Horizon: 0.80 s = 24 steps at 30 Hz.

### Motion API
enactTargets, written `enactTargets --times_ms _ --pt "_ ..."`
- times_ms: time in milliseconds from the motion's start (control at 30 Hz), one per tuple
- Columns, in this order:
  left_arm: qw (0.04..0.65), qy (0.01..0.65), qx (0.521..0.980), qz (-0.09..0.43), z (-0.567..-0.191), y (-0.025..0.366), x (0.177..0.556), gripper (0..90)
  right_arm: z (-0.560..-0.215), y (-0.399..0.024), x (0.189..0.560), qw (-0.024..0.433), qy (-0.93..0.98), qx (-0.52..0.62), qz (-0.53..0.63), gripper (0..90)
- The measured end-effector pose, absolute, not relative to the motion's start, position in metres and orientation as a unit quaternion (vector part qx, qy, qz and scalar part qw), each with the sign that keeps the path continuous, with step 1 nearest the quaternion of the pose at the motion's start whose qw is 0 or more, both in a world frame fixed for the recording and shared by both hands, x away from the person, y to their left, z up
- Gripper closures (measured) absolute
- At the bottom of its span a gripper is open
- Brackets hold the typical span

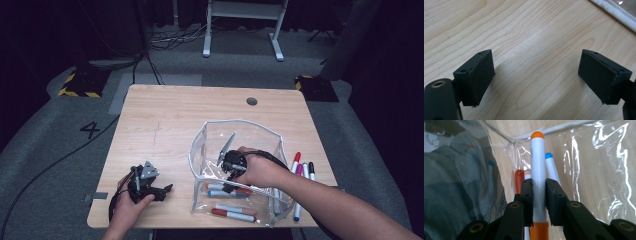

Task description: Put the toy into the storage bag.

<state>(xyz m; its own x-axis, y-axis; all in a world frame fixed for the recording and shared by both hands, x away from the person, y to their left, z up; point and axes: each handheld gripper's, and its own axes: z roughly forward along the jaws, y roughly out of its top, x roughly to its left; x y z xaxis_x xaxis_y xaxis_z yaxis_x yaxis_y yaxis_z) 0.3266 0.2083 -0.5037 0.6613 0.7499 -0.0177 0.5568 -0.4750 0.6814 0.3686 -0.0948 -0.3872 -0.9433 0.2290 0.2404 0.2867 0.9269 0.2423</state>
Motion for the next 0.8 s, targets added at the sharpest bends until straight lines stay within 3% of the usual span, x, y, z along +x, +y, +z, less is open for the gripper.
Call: enactTargets --times_ms 667,700,800 --pt "0.337 0.386 0.847 0.142 -0.504 0.208 0.327 13.7 -0.417 -0.093 0.365 0.138 -0.98 -0.117 -0.079 76.9" --pt "0.337 0.387 0.847 0.142 -0.504 0.208 0.326 13.7 -0.418 -0.094 0.365 0.142 -0.979 -0.119 -0.08 76.2" --pt "0.337 0.386 0.847 0.142 -0.504 0.208 0.327 13.7 -0.419 -0.095 0.365 0.13 -0.979 -0.12 -0.1 63.0"
